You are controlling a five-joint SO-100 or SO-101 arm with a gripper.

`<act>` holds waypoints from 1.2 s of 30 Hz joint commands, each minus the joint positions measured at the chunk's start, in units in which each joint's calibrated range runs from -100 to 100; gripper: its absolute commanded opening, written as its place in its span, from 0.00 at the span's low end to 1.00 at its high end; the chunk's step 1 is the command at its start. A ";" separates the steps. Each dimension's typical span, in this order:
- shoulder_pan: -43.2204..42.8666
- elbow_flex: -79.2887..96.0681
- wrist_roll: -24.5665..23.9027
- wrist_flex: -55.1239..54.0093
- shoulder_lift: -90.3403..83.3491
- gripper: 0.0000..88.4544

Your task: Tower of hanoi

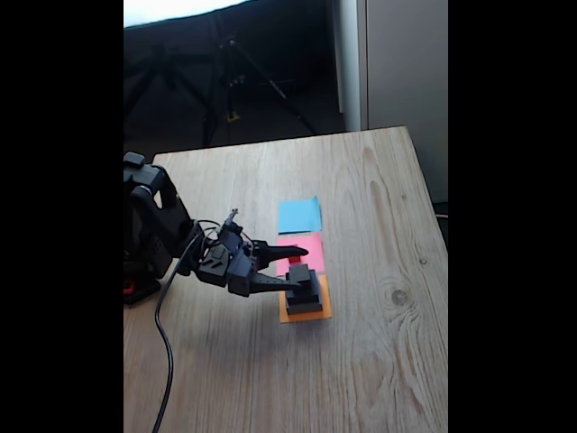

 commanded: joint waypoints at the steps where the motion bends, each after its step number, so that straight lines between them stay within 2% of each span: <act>1: -0.82 -2.21 0.52 -2.23 0.56 0.35; 14: -0.74 -2.11 0.52 -3.69 3.28 0.33; 21: -0.49 -1.84 0.52 -3.85 3.28 0.29; 27: -0.49 -1.39 0.52 -3.85 2.68 0.20; 36: -0.74 -0.39 0.52 -3.69 1.70 0.17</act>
